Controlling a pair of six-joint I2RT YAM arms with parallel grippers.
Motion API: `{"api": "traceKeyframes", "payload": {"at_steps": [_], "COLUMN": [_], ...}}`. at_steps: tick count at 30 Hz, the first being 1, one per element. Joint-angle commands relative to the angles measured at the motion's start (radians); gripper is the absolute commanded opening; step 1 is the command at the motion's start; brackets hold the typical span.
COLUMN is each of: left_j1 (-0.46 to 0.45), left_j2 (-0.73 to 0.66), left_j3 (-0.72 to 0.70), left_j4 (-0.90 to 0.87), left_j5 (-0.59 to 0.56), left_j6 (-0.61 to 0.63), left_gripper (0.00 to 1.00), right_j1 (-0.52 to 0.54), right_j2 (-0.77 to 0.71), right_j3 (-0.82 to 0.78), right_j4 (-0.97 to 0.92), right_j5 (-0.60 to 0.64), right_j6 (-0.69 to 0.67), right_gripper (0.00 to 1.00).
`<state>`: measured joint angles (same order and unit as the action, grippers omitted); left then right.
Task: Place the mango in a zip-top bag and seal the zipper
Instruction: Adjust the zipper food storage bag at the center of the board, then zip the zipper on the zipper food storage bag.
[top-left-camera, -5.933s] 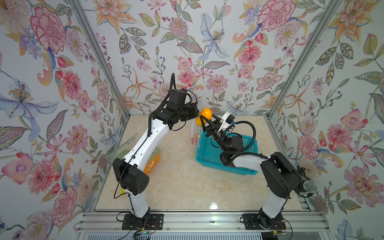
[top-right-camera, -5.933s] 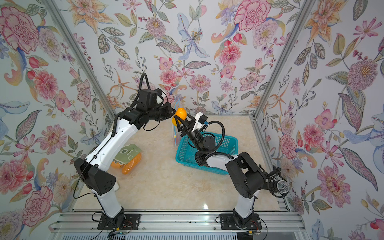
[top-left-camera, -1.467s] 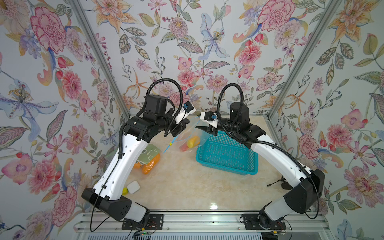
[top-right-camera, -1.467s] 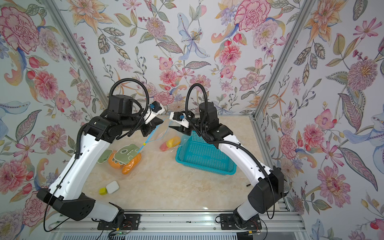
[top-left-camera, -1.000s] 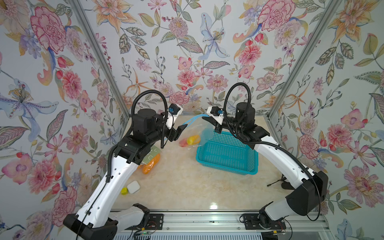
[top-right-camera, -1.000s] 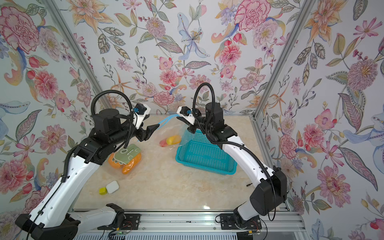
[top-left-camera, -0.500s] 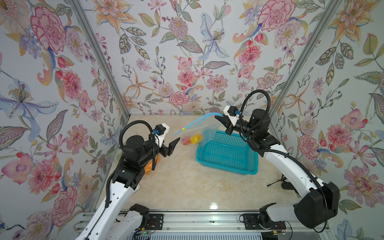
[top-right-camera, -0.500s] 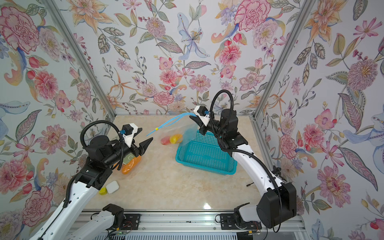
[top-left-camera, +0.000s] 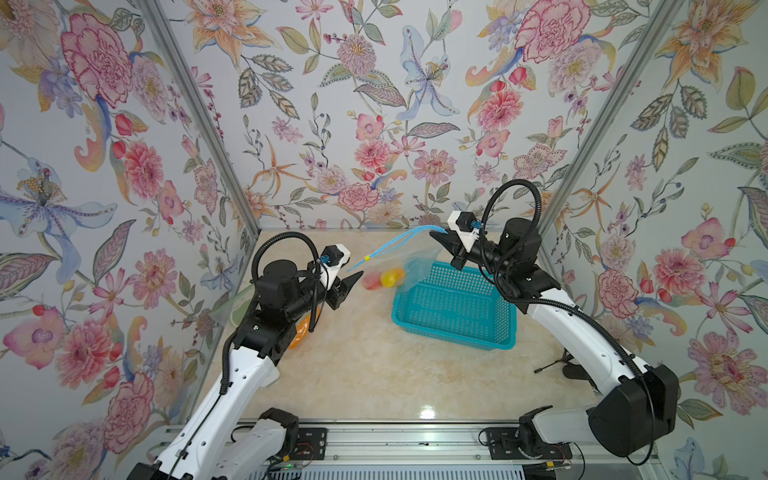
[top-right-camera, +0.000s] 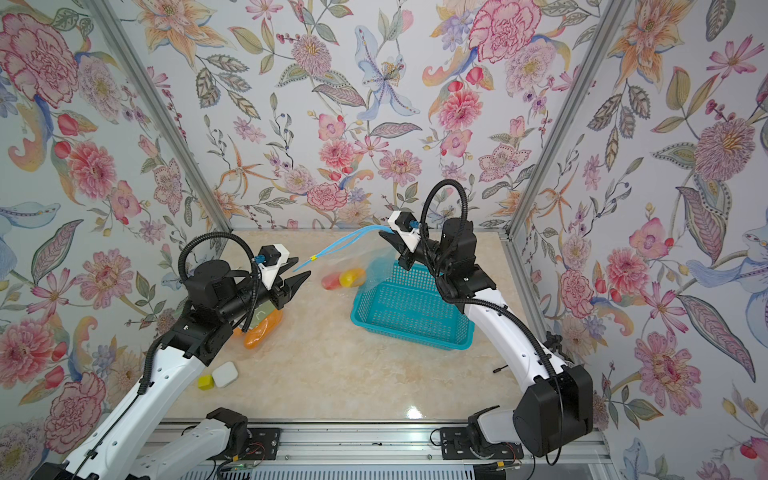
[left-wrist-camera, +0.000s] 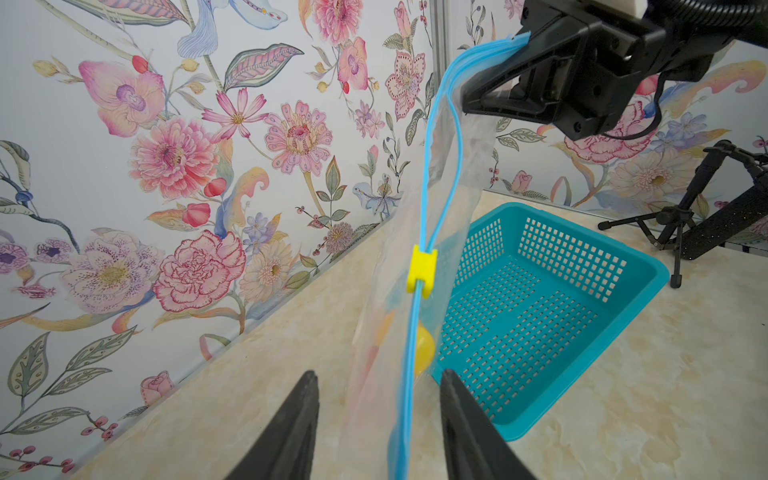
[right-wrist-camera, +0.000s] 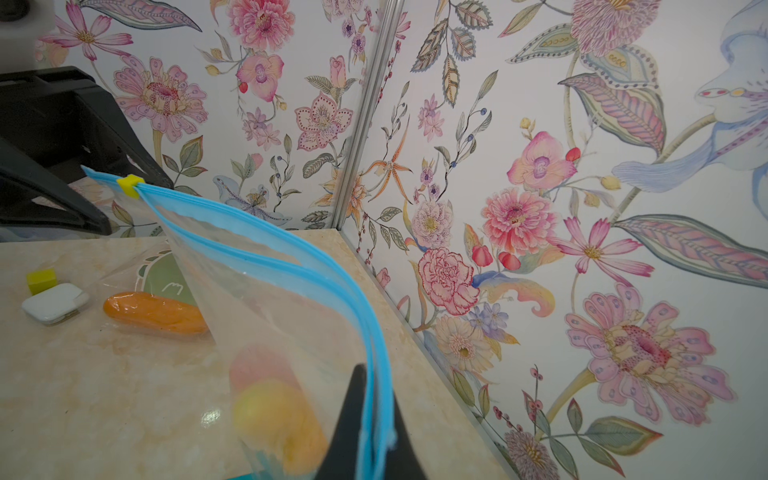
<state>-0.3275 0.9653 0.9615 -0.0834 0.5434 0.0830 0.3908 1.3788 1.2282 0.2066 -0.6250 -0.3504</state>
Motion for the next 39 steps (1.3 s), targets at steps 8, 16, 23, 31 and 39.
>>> {"api": "traceKeyframes", "payload": {"at_steps": [8, 16, 23, 31, 39], "left_j1": [0.007, 0.008, 0.007, 0.007, 0.004], "left_j2": [0.001, 0.006, 0.005, 0.052, 0.096], "left_j3": [0.075, 0.098, 0.122, 0.217, 0.273], "left_j4": [-0.048, -0.105, -0.117, -0.188, -0.207], "left_j5": [0.020, 0.004, 0.006, 0.083, 0.135], "left_j6": [0.040, 0.081, 0.103, 0.186, 0.220], "left_gripper": [0.23, 0.05, 0.00, 0.00, 0.00], "right_j1": [-0.004, -0.004, 0.005, 0.105, 0.283], "right_j2": [-0.014, -0.009, -0.030, -0.129, -0.087], "right_j3": [-0.001, 0.000, 0.033, 0.180, 0.297], "right_j4": [0.031, 0.031, -0.059, -0.333, -0.468], "right_j5": [-0.023, -0.021, 0.001, 0.092, 0.151], "right_j6": [0.008, 0.008, -0.048, -0.269, -0.350], "right_gripper": [0.00, 0.00, 0.58, 0.83, 0.79]}}
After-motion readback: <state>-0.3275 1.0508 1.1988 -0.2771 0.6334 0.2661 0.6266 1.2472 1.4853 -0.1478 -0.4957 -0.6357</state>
